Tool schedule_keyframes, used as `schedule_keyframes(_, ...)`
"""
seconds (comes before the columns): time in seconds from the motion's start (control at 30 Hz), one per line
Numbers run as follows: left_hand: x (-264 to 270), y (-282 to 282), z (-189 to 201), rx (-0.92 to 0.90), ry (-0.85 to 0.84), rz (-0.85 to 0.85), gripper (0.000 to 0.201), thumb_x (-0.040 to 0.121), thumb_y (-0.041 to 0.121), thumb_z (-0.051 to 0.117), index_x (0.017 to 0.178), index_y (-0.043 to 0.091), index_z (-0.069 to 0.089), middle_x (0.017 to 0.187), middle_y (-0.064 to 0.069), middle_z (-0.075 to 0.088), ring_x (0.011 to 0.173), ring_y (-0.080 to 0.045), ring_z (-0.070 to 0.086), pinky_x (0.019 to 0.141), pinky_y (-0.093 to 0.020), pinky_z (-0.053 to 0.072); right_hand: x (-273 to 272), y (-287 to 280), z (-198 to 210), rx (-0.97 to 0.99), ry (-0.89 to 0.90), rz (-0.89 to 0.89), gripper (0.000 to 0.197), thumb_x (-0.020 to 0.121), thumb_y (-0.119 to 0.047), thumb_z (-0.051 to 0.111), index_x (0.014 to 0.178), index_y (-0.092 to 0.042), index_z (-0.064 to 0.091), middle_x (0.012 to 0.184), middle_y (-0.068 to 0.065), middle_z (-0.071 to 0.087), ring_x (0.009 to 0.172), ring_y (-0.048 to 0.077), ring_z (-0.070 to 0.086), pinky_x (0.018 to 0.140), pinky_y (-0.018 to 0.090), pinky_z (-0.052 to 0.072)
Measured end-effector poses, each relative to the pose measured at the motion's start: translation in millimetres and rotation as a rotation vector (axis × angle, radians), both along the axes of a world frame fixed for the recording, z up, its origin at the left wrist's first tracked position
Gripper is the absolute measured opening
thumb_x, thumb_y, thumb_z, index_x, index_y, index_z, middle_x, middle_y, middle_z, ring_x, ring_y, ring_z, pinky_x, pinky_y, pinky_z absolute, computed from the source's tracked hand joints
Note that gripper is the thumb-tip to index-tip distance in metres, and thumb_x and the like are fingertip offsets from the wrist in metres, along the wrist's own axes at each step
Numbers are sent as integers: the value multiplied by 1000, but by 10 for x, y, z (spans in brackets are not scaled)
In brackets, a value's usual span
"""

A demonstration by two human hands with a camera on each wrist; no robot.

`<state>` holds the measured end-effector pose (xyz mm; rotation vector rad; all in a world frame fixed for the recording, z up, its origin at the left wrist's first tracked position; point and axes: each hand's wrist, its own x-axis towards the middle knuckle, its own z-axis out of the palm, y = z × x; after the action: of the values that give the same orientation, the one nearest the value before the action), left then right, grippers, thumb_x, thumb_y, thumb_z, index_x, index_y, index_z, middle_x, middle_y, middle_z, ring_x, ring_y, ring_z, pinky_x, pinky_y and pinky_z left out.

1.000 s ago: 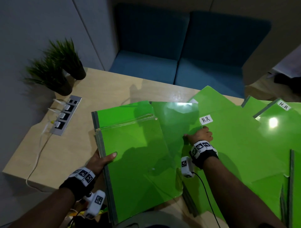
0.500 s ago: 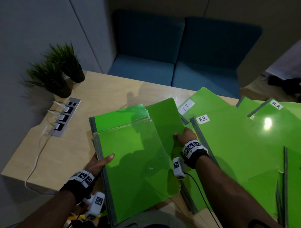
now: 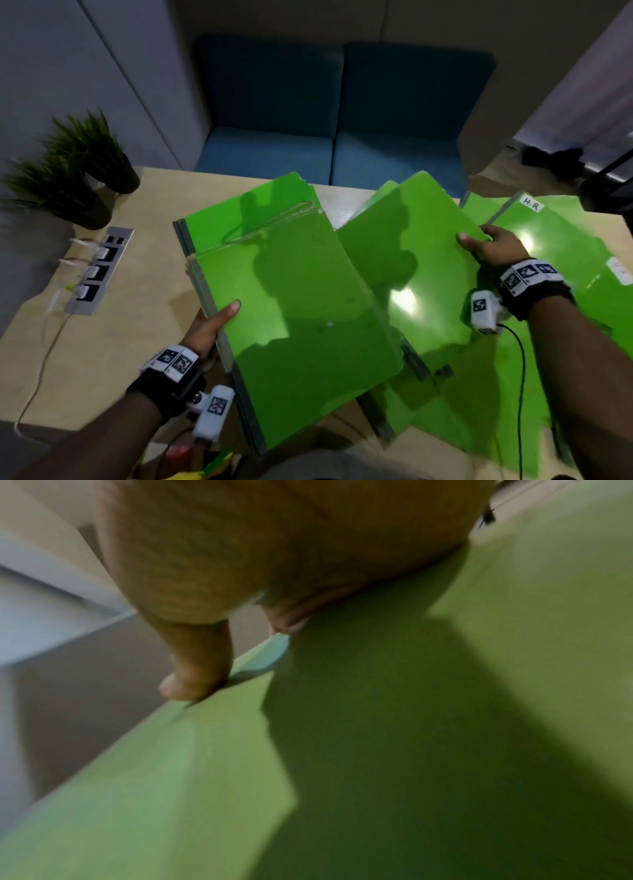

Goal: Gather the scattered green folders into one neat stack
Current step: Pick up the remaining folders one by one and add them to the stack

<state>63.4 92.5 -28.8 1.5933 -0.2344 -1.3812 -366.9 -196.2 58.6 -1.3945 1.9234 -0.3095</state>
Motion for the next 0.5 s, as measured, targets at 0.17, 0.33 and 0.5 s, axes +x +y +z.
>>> schedule_keyframes(0.17, -350, -351, -71, -15, -94, -50, 91, 46, 63, 87, 127, 34, 55, 126, 0, 65, 119, -27, 58, 104, -56, 40, -649, -18, -261, 109, 131, -53, 85, 73, -52, 77, 142, -14, 44, 124, 17, 64, 107, 35, 63, 96, 45, 49)
schedule_keyframes(0.33, -574, -430, -238, 49, -110, -81, 69, 50, 51, 89, 110, 31, 62, 123, -4, 65, 115, -26, 60, 107, -52, 38, -691, -103, -498, 91, 204, 21, 74, 77, -36, 80, 137, -6, 49, 138, 19, 53, 121, 38, 54, 103, 43, 43)
schedule_keyframes(0.5, -706, -444, -197, 95, -44, -88, 56, 75, 42, 79, 120, 20, 55, 120, 2, 58, 116, -18, 51, 109, -48, 32, -532, -132, -823, 142, 443, 83, 88, 77, -56, 71, 136, 2, 43, 138, 24, 43, 126, 42, 45, 105, 46, 41)
